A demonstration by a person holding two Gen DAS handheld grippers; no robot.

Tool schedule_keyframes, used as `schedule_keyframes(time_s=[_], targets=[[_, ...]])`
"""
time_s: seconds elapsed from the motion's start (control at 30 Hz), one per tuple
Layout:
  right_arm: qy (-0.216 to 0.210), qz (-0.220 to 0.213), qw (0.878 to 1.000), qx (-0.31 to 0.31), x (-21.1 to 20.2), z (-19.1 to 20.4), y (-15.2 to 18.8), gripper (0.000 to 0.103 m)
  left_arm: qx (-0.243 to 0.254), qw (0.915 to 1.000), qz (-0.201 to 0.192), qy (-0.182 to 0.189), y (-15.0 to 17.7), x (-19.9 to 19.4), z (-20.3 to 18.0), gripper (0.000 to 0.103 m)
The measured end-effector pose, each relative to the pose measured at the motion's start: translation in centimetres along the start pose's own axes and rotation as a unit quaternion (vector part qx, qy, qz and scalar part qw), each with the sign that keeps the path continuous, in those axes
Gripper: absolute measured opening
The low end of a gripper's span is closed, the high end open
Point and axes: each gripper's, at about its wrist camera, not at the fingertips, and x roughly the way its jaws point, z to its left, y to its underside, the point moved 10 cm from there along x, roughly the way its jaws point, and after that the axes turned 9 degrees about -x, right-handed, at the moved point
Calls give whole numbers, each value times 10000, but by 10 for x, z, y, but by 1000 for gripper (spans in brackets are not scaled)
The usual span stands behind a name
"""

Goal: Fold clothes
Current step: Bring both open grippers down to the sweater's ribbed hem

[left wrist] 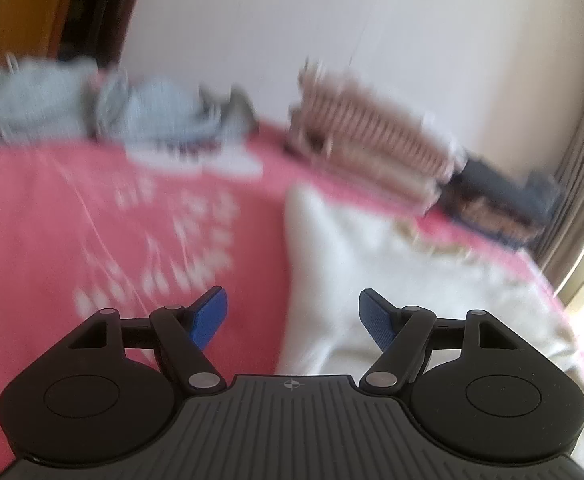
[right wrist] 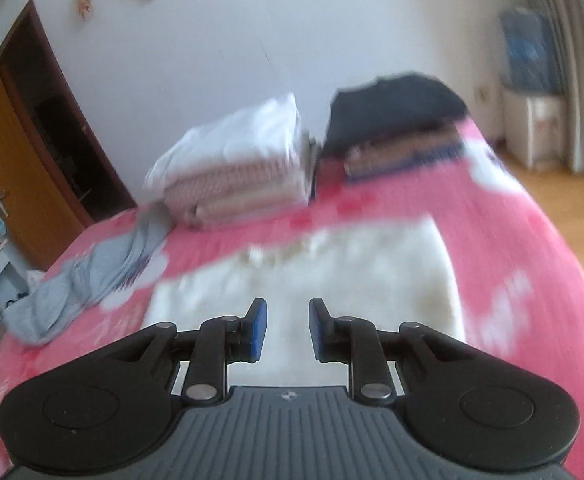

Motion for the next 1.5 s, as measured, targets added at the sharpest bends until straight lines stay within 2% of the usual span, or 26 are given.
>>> schedule_keyframes(time_s=[0.1, 0.23, 0.37, 0.43, 0.53, 0.6, 0.7, 0.77, 0.83, 0.9, 0.93, 1.07, 1.17, 1.23, 1.33, 1.4, 1.47, 1.5], targets=[[-26, 269, 9995, 185, -37, 9, 52, 30, 491, 9987, 95, 7, -7, -48, -21, 87], [54, 533, 9976, 444, -57, 17, 112, 30, 1231, 9893, 739, 275, 33, -99, -52, 89], [304, 873, 9934, 673, -47, 16, 161, 31, 1737, 9732, 1427, 485, 109, -133, -72, 89], [505, 1264, 9881, 713, -42, 12, 194, 30, 1917, 9633, 1797, 555, 152, -145, -75, 89], [561, 1565, 9839, 661, -60, 16, 218, 29, 2190, 9463, 2344, 407, 207, -160, -61, 88], [594, 1744, 9809, 631, -74, 20, 232, 30, 2289, 9403, 2508, 253, 227, -169, -48, 89], [657, 1993, 9758, 608, -100, 27, 251, 30, 2387, 9397, 2443, 182, 223, -178, -42, 90], [615, 2026, 9754, 618, -111, 32, 253, 38, 2452, 9392, 2400, 136, 220, -184, -39, 90], [628, 1853, 9789, 587, -117, 34, 244, 38, 2517, 9386, 2356, 89, 217, -190, -35, 90], [830, 1610, 9829, 338, -117, 31, 228, 40, 2547, 9388, 2319, 41, 214, -195, -33, 95], [943, 1468, 9845, 173, -117, 30, 218, 43, 2467, 9410, 2317, 16, 210, -192, -35, 96], [1159, 1468, 9823, -82, -102, 25, 218, 68, 2145, 9495, 2288, -102, 194, -172, -41, 102], [1312, 1487, 9798, -258, -90, 21, 219, 70, 2013, 9484, 2432, -291, 196, -156, -42, 102], [1413, 1499, 9778, -376, -83, 19, 220, 76, 1873, 9464, 2595, -428, 202, -148, -39, 103], [1565, 1518, 9744, -551, -71, 15, 221, 77, 1690, 9450, 2736, -600, 212, -144, -32, 103], [1635, 1517, 9722, -707, -66, 15, 221, 83, 1681, 9466, 2675, -636, 213, -144, -32, 103], [1629, 1561, 9712, -762, -62, 18, 223, 102, 1656, 9477, 2642, -679, 214, -145, -33, 103], [1603, 1596, 9715, -703, -60, 18, 224, 103, 1639, 9479, 2638, -710, 214, -144, -33, 103]])
